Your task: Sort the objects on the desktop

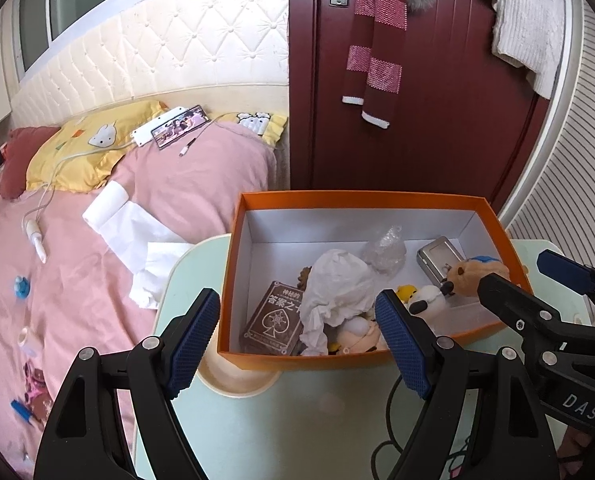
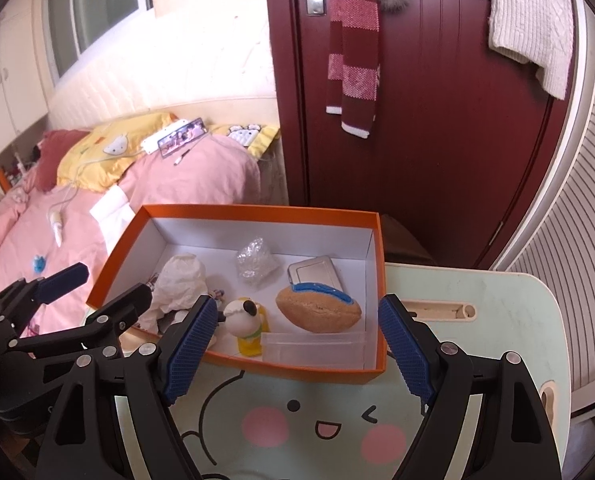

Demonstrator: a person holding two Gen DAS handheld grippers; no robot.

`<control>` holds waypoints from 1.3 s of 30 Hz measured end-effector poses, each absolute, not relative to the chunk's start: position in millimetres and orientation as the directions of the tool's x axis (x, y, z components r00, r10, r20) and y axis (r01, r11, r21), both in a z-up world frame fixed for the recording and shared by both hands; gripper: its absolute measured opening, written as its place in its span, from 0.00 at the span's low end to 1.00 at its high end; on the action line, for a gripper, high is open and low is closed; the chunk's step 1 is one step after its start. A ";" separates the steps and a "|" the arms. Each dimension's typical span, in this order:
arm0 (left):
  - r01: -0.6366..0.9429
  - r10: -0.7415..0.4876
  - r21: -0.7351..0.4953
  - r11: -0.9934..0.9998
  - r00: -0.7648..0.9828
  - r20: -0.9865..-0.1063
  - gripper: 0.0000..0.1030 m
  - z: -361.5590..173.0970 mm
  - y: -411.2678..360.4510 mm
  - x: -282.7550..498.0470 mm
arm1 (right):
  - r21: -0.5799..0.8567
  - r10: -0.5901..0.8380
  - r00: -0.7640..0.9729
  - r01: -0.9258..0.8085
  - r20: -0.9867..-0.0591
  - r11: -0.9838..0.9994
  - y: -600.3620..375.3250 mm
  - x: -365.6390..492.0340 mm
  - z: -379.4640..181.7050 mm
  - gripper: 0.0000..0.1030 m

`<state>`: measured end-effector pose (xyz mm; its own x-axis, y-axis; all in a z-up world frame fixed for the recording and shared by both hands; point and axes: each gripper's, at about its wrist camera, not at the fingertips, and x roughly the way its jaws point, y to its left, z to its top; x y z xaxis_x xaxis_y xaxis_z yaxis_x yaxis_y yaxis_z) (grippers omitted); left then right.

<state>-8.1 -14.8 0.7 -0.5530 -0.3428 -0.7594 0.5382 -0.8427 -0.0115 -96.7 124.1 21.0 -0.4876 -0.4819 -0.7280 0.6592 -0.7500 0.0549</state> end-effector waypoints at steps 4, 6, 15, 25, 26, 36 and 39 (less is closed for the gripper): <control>0.540 -0.347 0.052 -0.840 -0.462 -0.816 0.78 2.8 -19.0 -18.1 | 0.034 -0.449 -0.463 0.666 -0.764 -0.746 117.3 -100.7 23.4 0.81; 0.534 -0.358 0.097 -0.840 -0.411 -0.838 0.78 3.8 -19.6 -23.8 | -0.005 -0.395 -0.447 0.667 -0.803 -0.745 110.0 -104.4 25.1 0.81; 0.571 -0.226 0.007 -0.821 -0.315 -0.922 0.78 -1.8 -35.1 -32.5 | 0.008 -0.302 -0.350 0.641 -0.887 -0.767 100.6 -122.6 27.2 0.86; 0.577 -0.119 -0.039 -0.816 -0.234 -0.965 0.78 -4.6 -40.6 -37.4 | -0.001 -0.253 -0.279 0.674 -0.926 -0.738 89.0 -124.9 36.7 0.86; 0.573 -0.110 -0.045 -0.818 -0.233 -0.966 0.78 -3.7 -41.0 -37.2 | 0.005 -0.259 -0.276 0.675 -0.926 -0.738 88.5 -124.8 38.5 0.86; 0.558 -0.116 -0.049 -0.828 -0.257 -0.959 0.78 19.8 -38.8 -28.9 | 0.032 -0.287 -0.264 0.682 -0.921 -0.731 90.3 -120.9 57.0 0.86; 0.561 -0.116 -0.052 -0.826 -0.259 -0.959 0.78 21.1 -36.6 -25.7 | 0.035 -0.285 -0.263 0.677 -0.922 -0.736 92.2 -120.5 57.5 0.86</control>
